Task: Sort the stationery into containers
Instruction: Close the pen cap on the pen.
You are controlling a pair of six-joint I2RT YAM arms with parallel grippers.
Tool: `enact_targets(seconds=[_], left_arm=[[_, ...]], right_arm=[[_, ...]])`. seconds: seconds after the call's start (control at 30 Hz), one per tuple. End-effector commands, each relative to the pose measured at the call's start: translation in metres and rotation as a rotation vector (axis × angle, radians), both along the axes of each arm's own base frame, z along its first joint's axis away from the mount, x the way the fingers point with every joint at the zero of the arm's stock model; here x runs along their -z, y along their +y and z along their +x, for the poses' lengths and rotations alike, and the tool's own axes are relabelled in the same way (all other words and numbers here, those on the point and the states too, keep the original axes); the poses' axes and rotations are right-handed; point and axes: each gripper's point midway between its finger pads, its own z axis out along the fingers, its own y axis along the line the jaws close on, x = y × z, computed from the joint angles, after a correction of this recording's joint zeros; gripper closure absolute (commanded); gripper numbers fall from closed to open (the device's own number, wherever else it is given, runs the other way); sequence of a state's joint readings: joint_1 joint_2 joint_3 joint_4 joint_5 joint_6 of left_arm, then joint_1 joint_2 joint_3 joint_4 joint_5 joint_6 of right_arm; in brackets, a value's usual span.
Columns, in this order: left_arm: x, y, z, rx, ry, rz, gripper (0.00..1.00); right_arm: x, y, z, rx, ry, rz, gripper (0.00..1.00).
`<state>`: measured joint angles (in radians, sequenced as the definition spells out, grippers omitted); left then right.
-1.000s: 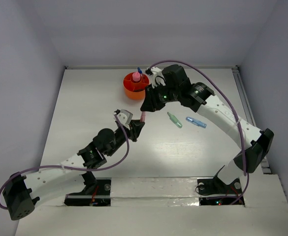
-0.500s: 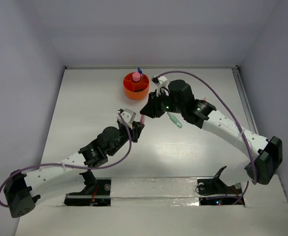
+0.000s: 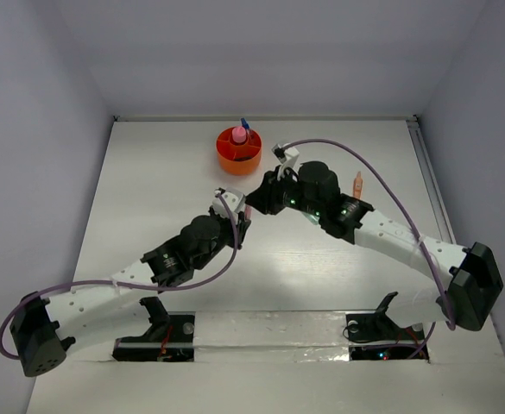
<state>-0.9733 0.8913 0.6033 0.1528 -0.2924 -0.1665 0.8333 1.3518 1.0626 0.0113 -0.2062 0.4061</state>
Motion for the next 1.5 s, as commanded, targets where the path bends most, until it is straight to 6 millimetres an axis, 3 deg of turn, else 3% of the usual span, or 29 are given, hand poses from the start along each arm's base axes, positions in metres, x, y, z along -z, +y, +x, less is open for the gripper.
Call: enact_targets(seconds=[0.0,0.1,0.17,0.23,0.4,0.5,0.6,0.77,0.93,1.03,1.17,1.2,1.27,1.3,1.47], left_arm=[[-0.225,0.017,0.005,-0.062,-0.422,-0.572,1.0],[-0.23,0.019,0.006,-0.065,-0.427,-0.587,1.0],[-0.237,0.02,0.005,-0.066,-0.437,-0.596,1.0],[-0.243,0.025,0.007,-0.08,-0.446,-0.594,1.0],[-0.256,0.036,-0.002,-0.071,-0.441,-0.632,1.0],[-0.254,0.029,-0.001,-0.051,-0.42,-0.632,1.0],[-0.251,0.04,0.007,-0.121,-0.415,-0.626,1.0],[-0.255,0.057,0.0,-0.14,-0.436,-0.616,1.0],[-0.24,0.052,-0.005,-0.102,-0.417,-0.604,1.0],[-0.225,0.041,-0.008,-0.047,-0.386,-0.594,1.0],[-0.198,0.035,-0.007,-0.04,-0.322,-0.546,0.89],[-0.195,0.037,-0.008,-0.044,-0.315,-0.54,0.83],[-0.181,0.041,-0.006,-0.066,-0.281,-0.491,0.78],[-0.181,0.045,-0.008,-0.074,-0.277,-0.489,0.7],[-0.171,0.067,-0.011,-0.155,-0.214,-0.48,0.51]], right_arm=[[0.114,-0.015,-0.074,-0.14,0.33,-0.268,1.0],[0.123,-0.015,-0.08,-0.142,0.345,-0.278,1.0],[0.141,-0.015,-0.091,-0.157,0.379,-0.317,1.0],[0.156,-0.021,-0.093,-0.137,0.392,-0.363,1.0],[0.169,-0.032,-0.087,-0.078,0.381,-0.415,1.0],[0.168,-0.012,-0.101,-0.152,0.384,-0.41,1.0],[0.172,-0.004,-0.104,-0.165,0.385,-0.433,1.0],[0.174,-0.039,-0.094,-0.066,0.367,-0.494,1.0],[0.168,-0.023,-0.108,-0.143,0.414,-0.406,1.0],[0.148,-0.005,-0.094,-0.136,0.381,-0.331,1.0],[0.094,0.024,-0.056,-0.09,0.295,-0.186,1.0],[0.068,0.031,-0.04,-0.072,0.25,-0.128,1.0],[0.047,0.036,-0.017,-0.025,0.21,-0.085,1.0],[0.023,0.04,-0.005,-0.01,0.175,-0.029,1.0],[-0.024,0.034,0.047,0.044,0.124,0.113,1.0]])
